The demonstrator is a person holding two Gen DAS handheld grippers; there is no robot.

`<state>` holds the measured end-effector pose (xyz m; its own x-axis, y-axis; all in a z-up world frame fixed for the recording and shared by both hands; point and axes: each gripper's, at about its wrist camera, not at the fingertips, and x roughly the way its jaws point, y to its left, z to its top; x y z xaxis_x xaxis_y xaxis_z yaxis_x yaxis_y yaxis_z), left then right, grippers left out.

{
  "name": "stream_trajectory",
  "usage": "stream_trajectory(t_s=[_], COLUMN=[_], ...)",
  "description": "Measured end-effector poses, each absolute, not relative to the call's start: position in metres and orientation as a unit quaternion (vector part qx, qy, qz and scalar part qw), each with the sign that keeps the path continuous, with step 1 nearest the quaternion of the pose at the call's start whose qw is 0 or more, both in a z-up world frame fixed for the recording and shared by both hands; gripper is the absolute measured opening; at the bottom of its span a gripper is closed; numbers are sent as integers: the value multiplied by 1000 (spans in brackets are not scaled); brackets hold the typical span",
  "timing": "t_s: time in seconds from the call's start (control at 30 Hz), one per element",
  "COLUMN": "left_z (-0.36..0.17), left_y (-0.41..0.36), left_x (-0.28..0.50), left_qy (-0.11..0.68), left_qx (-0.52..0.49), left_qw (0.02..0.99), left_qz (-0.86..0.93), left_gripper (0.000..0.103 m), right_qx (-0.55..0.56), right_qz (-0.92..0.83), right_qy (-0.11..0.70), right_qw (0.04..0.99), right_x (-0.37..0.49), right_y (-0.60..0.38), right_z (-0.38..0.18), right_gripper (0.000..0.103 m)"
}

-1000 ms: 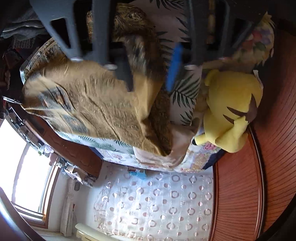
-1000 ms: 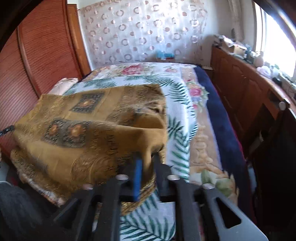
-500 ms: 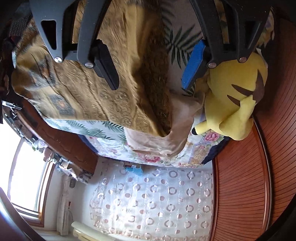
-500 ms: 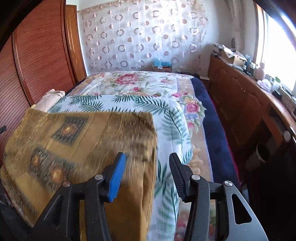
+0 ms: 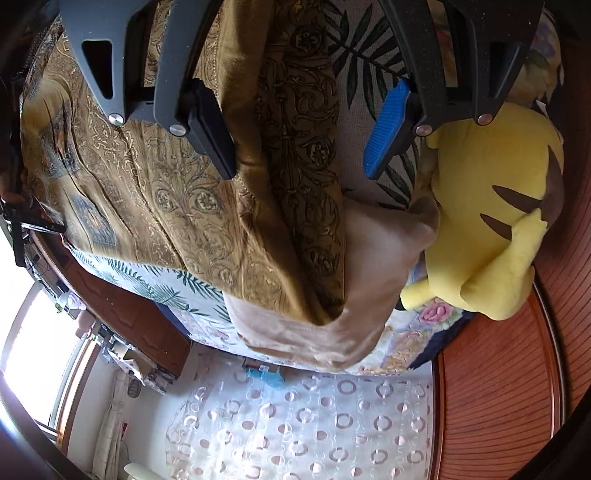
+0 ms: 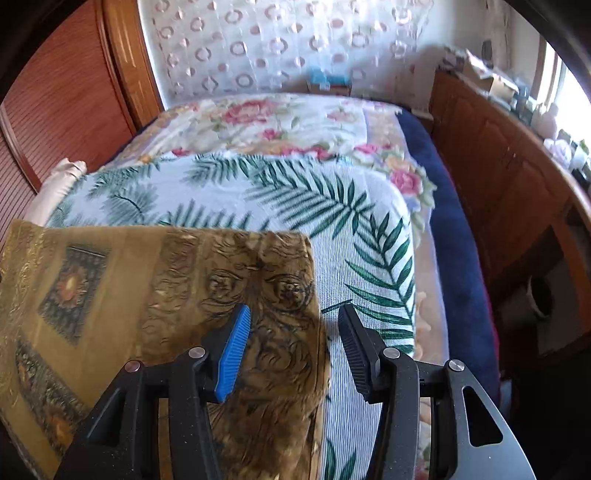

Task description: Fold small clothes

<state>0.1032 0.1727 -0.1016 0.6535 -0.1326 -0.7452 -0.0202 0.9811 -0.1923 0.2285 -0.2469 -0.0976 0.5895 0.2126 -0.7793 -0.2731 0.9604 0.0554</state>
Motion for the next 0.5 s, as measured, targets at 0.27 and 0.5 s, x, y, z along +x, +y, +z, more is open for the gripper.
stream_trajectory(t_s=[0.27,0.5], left_z=[-112,-105], left_y=[167,158], left_x=[108,105], left_qy=[430,426], left_qx=[-95,-102], left_qw=[896,895], left_qz=[-48,-90], left_gripper=[66,8], right_qx=[-45,-85], right_qz=[161,194], right_qy=[427,418], right_qw=[888,883], right_x=[233,214], right_y=[-239,-217], right_z=[-95,-96], right_gripper=[51,6])
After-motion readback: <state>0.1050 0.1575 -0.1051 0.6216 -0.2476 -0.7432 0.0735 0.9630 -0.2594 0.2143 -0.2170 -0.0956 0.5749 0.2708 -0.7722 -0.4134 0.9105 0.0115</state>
